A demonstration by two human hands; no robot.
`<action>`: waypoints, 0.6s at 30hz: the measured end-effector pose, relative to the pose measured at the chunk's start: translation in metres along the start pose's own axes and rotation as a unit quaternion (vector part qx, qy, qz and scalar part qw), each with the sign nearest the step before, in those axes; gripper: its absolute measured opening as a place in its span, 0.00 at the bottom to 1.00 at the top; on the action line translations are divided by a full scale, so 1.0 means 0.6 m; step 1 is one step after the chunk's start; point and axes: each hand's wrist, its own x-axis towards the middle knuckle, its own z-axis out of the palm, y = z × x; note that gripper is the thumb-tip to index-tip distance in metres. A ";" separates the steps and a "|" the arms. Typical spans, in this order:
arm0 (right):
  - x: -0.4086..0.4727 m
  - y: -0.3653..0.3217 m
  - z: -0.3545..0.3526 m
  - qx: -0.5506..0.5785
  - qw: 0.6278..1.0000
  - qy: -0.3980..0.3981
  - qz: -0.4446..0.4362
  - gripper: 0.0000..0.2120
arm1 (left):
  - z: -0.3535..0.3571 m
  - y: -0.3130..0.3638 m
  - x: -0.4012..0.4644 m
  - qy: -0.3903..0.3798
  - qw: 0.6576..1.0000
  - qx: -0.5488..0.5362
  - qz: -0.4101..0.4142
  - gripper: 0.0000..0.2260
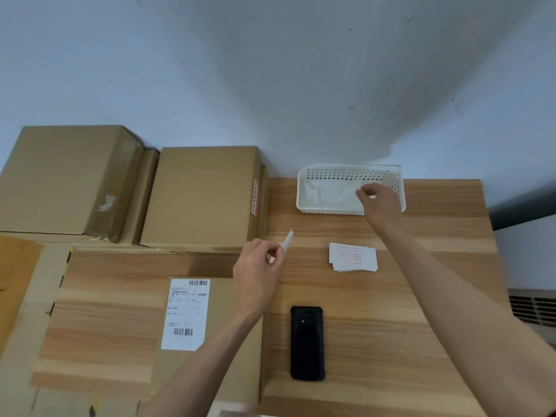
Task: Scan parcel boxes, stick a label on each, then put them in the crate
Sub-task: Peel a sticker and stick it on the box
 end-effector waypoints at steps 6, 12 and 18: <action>-0.079 -0.042 0.012 0.059 0.997 -0.050 0.027 0.12 | 0.013 0.008 -0.001 0.047 0.998 0.005 0.039 0.04; -0.234 -0.110 0.038 0.196 0.967 -0.158 0.032 0.12 | 0.024 -0.001 -0.016 0.090 0.983 0.030 0.155 0.03; -0.289 -0.132 0.070 0.224 0.961 -0.150 0.055 0.08 | 0.014 -0.023 -0.036 0.123 0.965 0.039 0.228 0.04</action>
